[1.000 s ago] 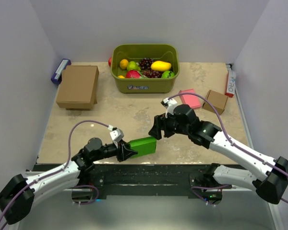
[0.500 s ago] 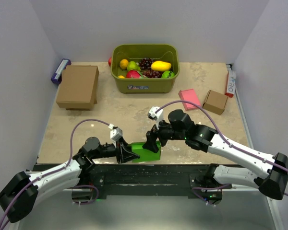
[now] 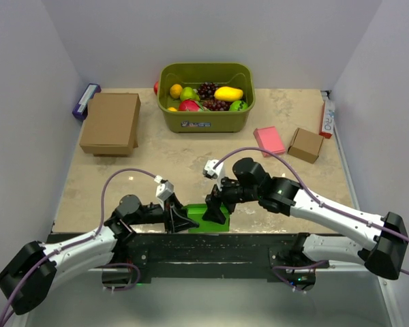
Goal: Fold the paper box
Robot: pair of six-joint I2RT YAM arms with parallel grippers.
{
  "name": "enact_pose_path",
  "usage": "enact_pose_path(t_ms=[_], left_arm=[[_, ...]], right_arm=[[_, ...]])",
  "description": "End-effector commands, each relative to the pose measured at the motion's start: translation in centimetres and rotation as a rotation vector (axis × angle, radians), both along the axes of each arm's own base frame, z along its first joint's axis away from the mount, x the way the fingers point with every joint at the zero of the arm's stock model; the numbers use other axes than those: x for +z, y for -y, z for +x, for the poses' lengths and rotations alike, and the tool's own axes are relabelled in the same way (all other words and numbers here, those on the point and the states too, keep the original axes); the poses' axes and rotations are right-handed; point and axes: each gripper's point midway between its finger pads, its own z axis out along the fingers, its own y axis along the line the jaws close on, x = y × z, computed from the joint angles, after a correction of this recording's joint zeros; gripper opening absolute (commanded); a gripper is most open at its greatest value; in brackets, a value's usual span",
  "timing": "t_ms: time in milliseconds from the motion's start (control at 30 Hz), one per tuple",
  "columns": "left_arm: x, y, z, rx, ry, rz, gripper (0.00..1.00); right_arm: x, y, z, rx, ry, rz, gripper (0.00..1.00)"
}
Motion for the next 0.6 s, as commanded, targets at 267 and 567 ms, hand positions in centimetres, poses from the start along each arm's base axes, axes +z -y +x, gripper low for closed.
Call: enact_pose_path(t_ms=[267,567], left_arm=[[0.9,-0.1,0.1,0.002,0.034,-0.032,0.08],[1.2,0.0,1.5,0.075,0.018,-0.009,0.26]], right_arm=[[-0.3,0.0,-1.7,0.098,-0.041,-0.023,0.52],[-0.5,0.2,-1.2,0.074,-0.021,-0.037,0.37]])
